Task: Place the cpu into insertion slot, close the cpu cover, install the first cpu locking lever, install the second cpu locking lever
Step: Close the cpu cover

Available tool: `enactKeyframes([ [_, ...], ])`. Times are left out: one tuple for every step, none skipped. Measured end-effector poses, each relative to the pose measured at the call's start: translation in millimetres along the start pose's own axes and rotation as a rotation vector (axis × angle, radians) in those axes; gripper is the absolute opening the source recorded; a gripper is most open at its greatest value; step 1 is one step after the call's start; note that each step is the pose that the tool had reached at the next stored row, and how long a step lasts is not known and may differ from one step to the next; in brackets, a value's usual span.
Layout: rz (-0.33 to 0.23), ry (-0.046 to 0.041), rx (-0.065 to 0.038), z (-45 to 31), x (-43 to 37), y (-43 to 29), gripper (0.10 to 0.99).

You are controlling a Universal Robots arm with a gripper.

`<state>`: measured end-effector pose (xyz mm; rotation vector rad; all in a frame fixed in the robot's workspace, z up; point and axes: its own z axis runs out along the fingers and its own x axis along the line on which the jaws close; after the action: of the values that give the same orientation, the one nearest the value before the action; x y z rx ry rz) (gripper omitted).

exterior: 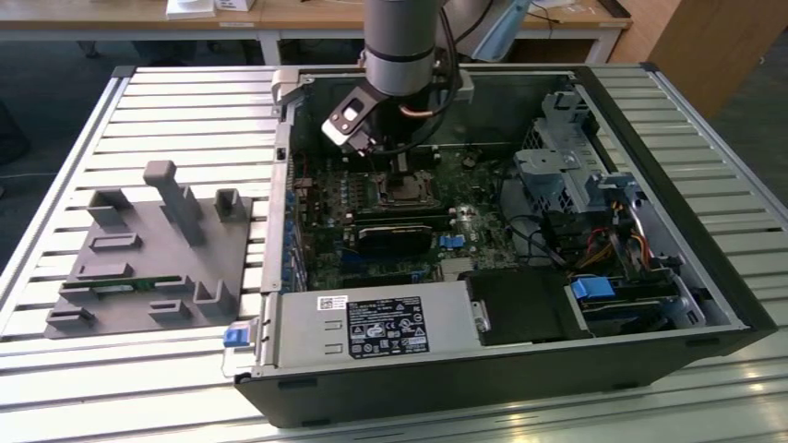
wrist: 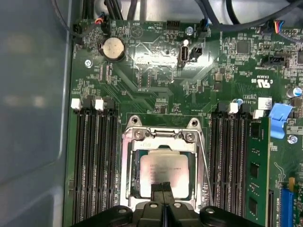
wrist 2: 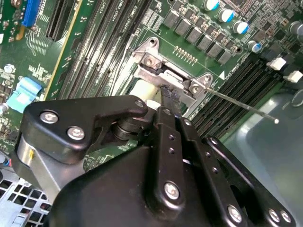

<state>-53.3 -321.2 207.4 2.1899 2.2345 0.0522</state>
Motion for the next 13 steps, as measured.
enactKeyframes([
  [0.000, 0.0000, 0.000, 0.5, 0.0, -0.3, 0.106],
  [0.000, -0.0001, 0.000, 1.1, 0.0, -0.3, 0.106],
  [0.000, -0.0001, 0.001, 1.8, 0.0, -0.4, 0.106],
  [0.000, 0.0000, 0.001, 2.6, 0.0, -0.4, 0.106],
  [0.000, 0.0000, 0.001, 3.2, -0.1, -0.5, 0.106],
  [0.000, 0.0000, 0.002, 3.7, -0.1, -0.5, 0.106],
  [0.000, -0.0001, 0.002, 4.2, -0.1, -0.5, 0.106],
  [0.000, 0.0000, 0.002, 4.6, -0.1, -0.5, 0.106],
  [0.000, 0.0000, 0.002, 4.9, -0.1, -0.5, 0.106],
  [0.000, 0.0000, 0.002, 5.4, -0.1, -0.5, 0.106],
  [0.000, 0.0000, 0.002, 6.2, -0.1, -0.5, 0.106],
  [0.000, -0.0001, 0.003, 6.9, -0.1, -0.6, 0.106],
  [0.000, -0.0005, 0.003, 7.4, -0.2, -0.6, 0.106],
])
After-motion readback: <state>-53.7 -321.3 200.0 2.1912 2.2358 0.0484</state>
